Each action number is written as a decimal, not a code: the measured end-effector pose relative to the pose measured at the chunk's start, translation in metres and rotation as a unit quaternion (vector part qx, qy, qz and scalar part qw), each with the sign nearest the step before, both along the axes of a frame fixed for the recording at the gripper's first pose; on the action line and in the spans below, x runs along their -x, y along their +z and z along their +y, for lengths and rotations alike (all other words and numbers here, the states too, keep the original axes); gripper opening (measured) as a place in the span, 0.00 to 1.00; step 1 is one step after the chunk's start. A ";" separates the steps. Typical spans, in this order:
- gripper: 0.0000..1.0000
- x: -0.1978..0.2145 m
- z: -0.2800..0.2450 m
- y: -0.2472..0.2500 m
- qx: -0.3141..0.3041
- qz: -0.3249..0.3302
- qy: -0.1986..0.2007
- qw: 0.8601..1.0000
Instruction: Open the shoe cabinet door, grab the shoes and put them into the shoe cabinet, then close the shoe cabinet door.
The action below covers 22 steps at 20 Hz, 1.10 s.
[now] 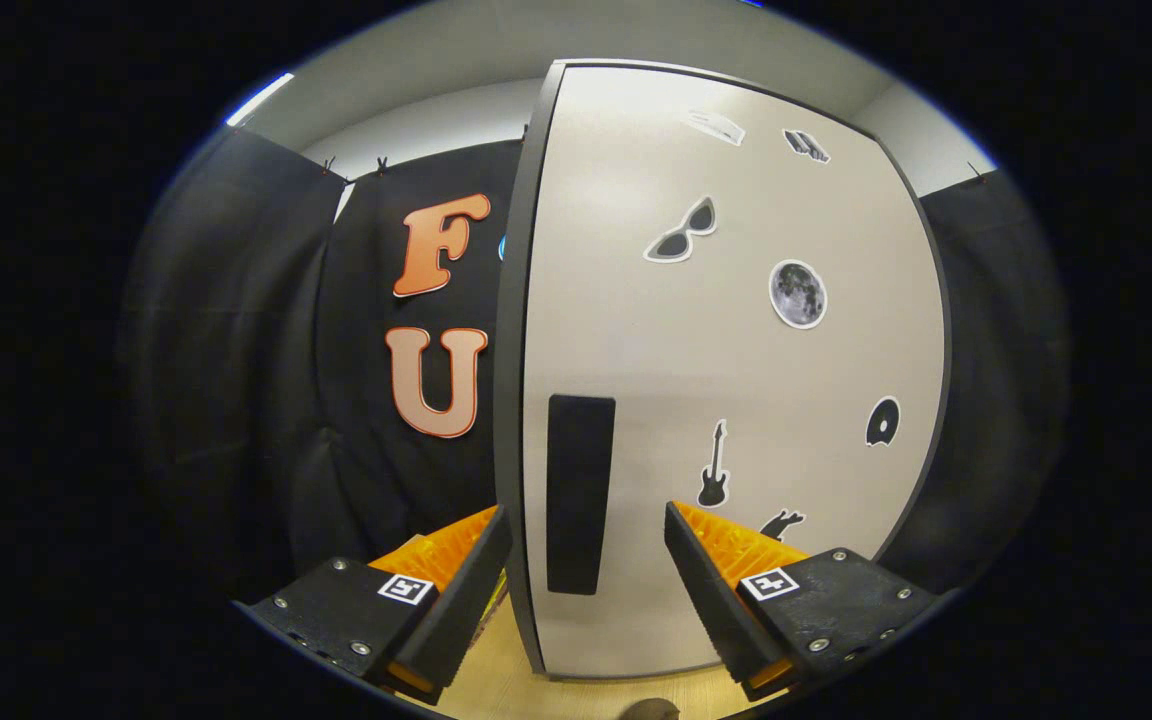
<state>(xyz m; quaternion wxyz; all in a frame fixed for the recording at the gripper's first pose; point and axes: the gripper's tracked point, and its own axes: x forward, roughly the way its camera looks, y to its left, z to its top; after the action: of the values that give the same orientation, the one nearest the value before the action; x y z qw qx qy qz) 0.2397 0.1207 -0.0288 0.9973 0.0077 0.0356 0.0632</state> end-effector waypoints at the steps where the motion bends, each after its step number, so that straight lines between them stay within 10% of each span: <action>1: 0.96 -0.003 0.002 -0.002 0.000 0.003 0.000 1.000; 5: 0.87 -0.015 0.001 -0.004 0.003 0.002 -0.015 1.000; 12: 0.38 -0.019 0.007 -0.004 -0.008 0.008 -0.023 1.000; 22: 0.30 0.011 -0.003 -0.002 -0.033 0.023 -0.040 0.998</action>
<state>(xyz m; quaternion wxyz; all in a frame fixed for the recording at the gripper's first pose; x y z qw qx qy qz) 0.2289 0.1180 -0.0304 0.9972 0.0432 0.0557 0.0242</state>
